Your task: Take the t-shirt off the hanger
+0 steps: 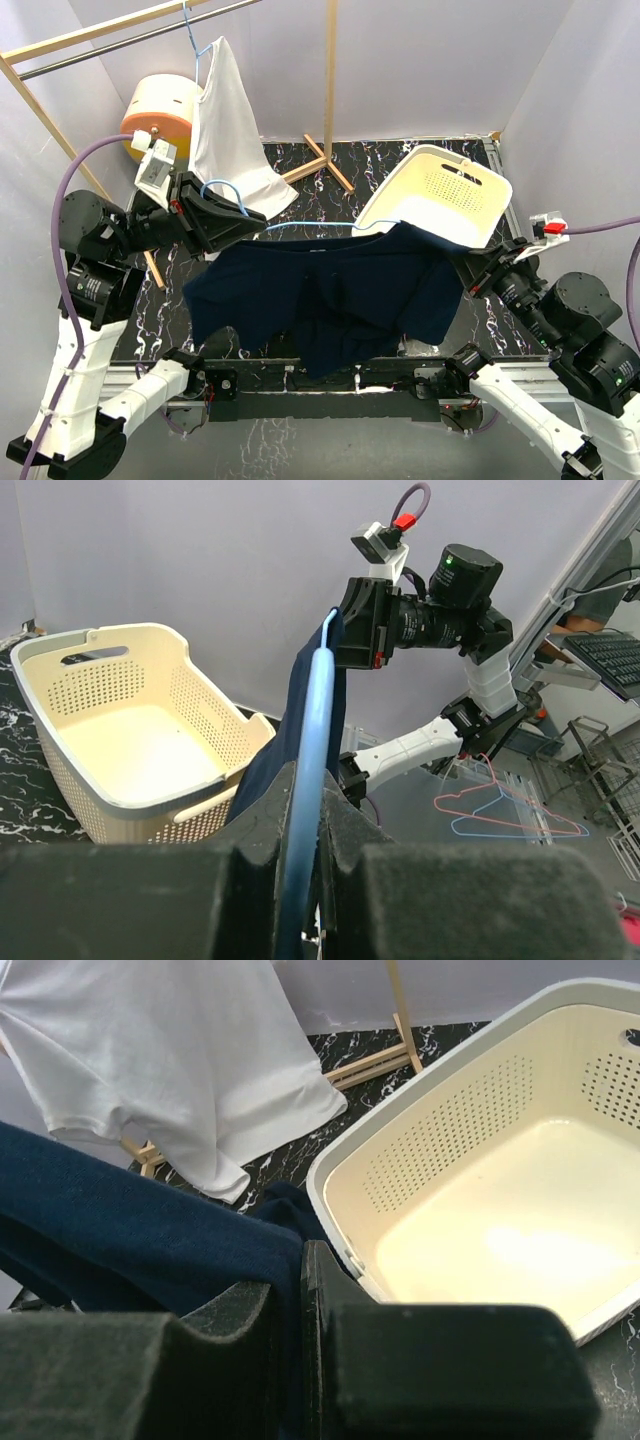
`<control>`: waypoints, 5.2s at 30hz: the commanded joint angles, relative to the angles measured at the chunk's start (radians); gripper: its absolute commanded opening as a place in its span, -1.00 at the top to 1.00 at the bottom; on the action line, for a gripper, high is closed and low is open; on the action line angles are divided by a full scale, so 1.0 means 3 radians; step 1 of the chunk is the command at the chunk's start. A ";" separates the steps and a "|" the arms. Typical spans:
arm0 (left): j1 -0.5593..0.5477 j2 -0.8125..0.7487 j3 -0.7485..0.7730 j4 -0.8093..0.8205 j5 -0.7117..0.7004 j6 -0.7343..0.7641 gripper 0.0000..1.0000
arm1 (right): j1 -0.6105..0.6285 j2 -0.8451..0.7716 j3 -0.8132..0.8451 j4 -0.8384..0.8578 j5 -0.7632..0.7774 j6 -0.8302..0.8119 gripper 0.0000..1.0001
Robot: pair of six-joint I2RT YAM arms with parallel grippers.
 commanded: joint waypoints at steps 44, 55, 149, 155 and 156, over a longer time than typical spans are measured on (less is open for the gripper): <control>0.0007 0.0199 -0.0245 -0.0013 0.0049 0.0172 1.00 | -0.0020 0.0519 0.0698 0.0035 -0.2576 -0.0586 0.01; 0.0005 0.0343 -0.0390 -0.0141 0.0561 0.0266 1.00 | -0.0020 0.1686 0.1435 0.0463 -0.3046 -0.0891 -0.02; 0.0007 -0.2761 -0.2175 -0.1784 -0.4828 0.0588 -0.36 | 0.0062 0.5117 0.3787 0.2867 -0.0526 -0.0646 0.84; 0.0007 -0.2784 -0.2214 -0.1771 -0.4819 0.0579 -0.36 | 0.0062 0.5183 0.3785 0.2868 -0.0499 -0.0643 0.84; 0.0006 -0.2767 -0.2219 -0.1771 -0.4815 0.0580 -0.36 | 0.0059 0.5191 0.3795 0.2821 -0.0513 -0.0639 0.84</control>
